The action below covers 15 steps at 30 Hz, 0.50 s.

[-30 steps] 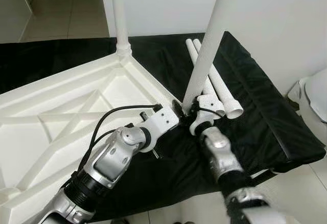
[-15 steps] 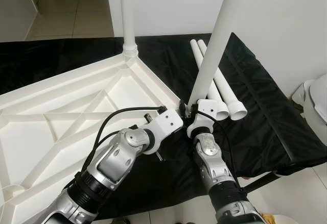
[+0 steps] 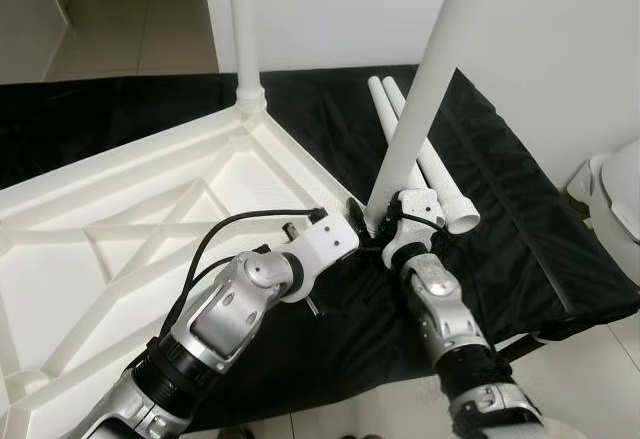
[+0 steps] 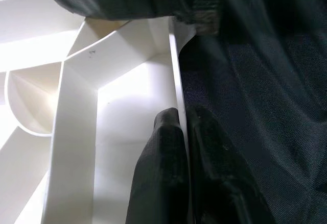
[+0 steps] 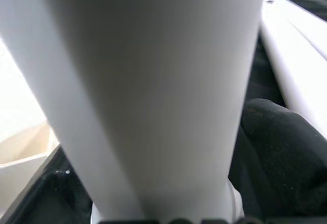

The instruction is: Building children table

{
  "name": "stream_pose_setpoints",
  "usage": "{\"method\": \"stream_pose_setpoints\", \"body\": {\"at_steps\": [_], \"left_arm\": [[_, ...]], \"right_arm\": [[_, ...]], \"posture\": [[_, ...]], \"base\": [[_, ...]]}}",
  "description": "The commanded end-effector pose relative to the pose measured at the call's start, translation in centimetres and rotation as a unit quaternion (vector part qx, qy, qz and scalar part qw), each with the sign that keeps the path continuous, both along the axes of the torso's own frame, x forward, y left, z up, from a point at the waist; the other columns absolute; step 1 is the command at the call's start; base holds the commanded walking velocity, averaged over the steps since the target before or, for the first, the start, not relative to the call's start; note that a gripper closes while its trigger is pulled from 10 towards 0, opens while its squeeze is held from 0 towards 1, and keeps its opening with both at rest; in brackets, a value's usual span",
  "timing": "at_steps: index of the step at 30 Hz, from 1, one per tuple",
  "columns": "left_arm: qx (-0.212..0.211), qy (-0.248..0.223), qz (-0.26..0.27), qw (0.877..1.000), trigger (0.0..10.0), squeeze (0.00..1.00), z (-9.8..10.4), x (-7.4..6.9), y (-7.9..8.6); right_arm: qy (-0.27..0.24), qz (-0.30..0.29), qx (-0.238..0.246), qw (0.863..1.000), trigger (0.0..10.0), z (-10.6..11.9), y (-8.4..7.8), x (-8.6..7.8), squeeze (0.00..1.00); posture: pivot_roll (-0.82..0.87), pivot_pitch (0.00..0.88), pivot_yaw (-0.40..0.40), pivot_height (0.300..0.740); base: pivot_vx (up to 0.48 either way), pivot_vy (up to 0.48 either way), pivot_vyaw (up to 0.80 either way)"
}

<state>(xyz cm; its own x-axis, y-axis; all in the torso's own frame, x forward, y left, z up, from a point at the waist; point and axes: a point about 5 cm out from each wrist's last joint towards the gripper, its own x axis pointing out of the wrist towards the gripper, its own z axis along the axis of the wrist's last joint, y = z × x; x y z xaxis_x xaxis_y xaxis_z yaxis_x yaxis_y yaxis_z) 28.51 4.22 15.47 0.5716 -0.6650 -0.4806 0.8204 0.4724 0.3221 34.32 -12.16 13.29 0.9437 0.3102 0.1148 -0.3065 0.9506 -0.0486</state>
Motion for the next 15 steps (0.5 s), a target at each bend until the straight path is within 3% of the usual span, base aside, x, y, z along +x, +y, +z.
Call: {"method": "stream_pose_setpoints", "body": {"at_steps": [1,11,15], "left_arm": [[-0.013,-0.017,-0.054,0.998,10.0,0.0,1.06,-0.95,-1.09],[-0.011,-0.02,-0.05,0.998,10.0,0.0,1.24,-0.69,-0.79],[-0.012,-0.021,-0.048,0.999,10.0,0.0,1.32,-0.6,-0.73]], "right_arm": [[0.014,-0.007,-0.014,1.0,10.0,-0.44,-2.41,0.28,0.0],[0.019,0.157,-0.056,0.986,10.0,-0.89,-3.34,0.2,0.0],[0.023,0.183,-0.057,0.981,10.0,-1.02,-3.4,0.17,0.0]], "posture": [[0.01,0.071,-0.024,0.74],[0.01,0.074,-0.007,0.74],[0.01,0.076,-0.004,0.74]], "base": [[0.0,0.0,0.0],[0.0,0.0,0.0],[0.0,0.0,0.0]]}}
